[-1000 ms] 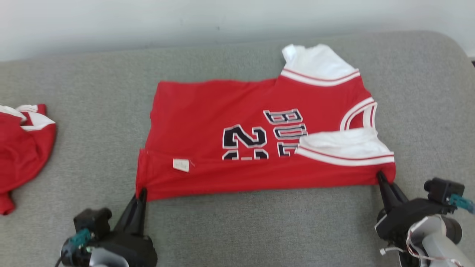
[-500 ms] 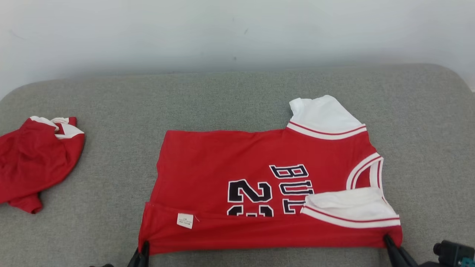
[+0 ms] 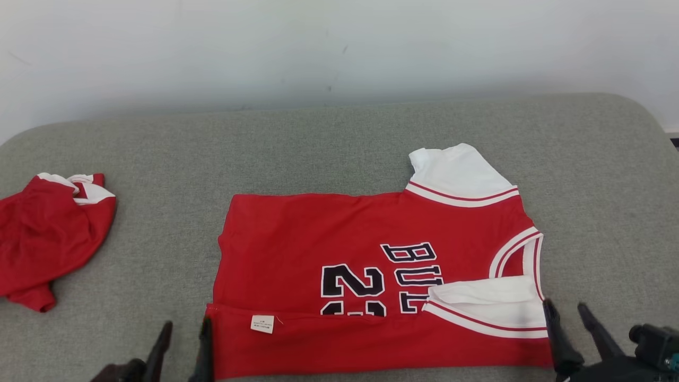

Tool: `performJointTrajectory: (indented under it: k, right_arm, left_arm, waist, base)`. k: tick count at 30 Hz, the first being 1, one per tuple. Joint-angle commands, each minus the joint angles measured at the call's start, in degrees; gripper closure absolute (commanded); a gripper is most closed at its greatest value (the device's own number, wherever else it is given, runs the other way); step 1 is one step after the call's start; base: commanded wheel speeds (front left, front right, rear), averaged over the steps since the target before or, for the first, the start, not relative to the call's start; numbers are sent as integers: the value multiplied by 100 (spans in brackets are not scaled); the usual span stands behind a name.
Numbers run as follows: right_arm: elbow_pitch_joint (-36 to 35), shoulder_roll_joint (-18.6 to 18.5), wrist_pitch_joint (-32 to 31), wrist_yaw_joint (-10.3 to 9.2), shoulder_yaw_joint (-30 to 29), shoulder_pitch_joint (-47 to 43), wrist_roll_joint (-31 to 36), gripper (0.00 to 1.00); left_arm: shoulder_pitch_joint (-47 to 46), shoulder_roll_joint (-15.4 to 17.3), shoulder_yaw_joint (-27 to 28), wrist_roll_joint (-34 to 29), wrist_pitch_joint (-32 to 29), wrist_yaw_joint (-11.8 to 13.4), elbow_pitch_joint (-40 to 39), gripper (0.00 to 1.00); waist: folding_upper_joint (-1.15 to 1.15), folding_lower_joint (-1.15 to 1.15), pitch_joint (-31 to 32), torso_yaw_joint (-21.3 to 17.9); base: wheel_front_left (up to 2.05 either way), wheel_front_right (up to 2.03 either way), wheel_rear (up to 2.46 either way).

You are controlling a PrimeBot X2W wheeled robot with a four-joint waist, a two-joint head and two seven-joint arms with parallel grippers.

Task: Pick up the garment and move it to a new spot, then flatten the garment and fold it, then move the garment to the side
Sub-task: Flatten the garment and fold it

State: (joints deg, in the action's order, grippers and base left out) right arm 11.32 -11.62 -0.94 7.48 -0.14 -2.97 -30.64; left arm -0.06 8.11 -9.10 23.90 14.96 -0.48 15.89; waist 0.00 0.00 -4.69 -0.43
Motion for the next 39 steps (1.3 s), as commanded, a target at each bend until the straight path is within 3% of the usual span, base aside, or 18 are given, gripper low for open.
performJointTrajectory:
  k: [1,12,24,39]
  right_arm:
    - [-144,32,87,1,-34,97,216,0]
    - [-832,346,711,1,98,518,893,0]
    - [-550,557,1269,1,394,749,1328,0]
    - [-306,585,1406,1,493,605,1523,0]
  left_arm:
    - [-95,24,101,-97,23,51,-117,0]
    - [-286,-33,675,-756,18,157,-935,0]
    - [-413,-115,968,-992,19,45,-1037,0]
    - [-272,-194,1130,-1159,19,-238,-693,0]
  waist:
    - [0,0,33,-17]
    - [0,0,128,-18]
    - [0,0,105,23]
    - [0,0,125,83]
  base:
    - [0,0,0]
    - [0,0,0]
    - [0,0,0]
    - [0,0,0]
